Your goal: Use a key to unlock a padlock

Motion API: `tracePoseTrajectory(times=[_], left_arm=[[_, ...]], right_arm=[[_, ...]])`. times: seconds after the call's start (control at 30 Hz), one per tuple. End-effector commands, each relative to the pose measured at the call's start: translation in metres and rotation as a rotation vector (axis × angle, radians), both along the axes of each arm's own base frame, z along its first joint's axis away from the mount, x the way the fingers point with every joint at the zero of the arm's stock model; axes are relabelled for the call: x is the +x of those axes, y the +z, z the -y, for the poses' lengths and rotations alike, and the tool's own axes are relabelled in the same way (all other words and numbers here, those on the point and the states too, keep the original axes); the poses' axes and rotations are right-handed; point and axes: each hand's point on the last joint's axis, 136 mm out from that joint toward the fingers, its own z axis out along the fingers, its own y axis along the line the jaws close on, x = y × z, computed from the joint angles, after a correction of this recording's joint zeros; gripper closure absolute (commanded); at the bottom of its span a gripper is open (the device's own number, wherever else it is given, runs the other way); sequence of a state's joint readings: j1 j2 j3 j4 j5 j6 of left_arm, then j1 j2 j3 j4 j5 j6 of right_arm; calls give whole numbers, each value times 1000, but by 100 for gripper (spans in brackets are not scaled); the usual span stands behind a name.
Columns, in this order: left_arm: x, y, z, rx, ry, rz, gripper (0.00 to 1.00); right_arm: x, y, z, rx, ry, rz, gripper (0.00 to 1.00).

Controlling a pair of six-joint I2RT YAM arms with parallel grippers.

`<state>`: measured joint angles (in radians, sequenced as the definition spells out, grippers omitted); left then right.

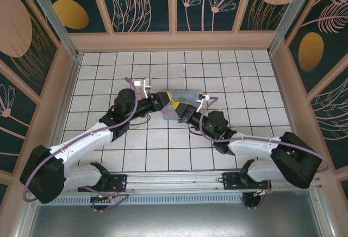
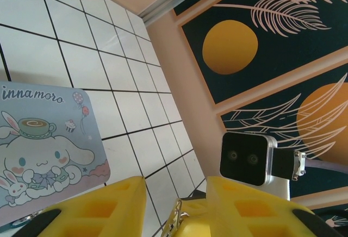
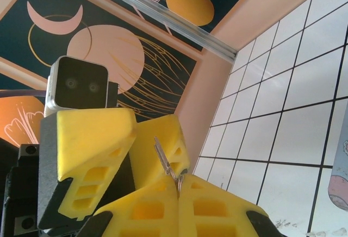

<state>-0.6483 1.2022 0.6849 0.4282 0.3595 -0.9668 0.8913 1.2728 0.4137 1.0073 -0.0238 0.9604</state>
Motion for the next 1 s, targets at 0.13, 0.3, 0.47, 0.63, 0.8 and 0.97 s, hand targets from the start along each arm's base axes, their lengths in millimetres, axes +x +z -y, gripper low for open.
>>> tracePoseTrajectory(times=[0.13, 0.3, 0.47, 0.63, 0.8, 0.97], left_arm=[[-2, -1, 6, -37, -24, 4, 72], [-1, 0, 6, -42, -23, 1, 78], [0, -1, 7, -48, -22, -3, 89], [0, -2, 7, -52, -18, -10, 100], [0, 2, 5, -54, -13, 0, 100], [0, 4, 5, -55, -13, 9, 100]], right_arm=[[4, 9, 2, 46, -16, 15, 100], [4, 8, 1, 44, -16, 9, 100], [5, 7, 0, 43, -17, 6, 100], [6, 5, 1, 37, -23, -5, 100], [4, 2, 19, 49, -74, -14, 63], [1, 3, 34, 58, -105, -12, 70]])
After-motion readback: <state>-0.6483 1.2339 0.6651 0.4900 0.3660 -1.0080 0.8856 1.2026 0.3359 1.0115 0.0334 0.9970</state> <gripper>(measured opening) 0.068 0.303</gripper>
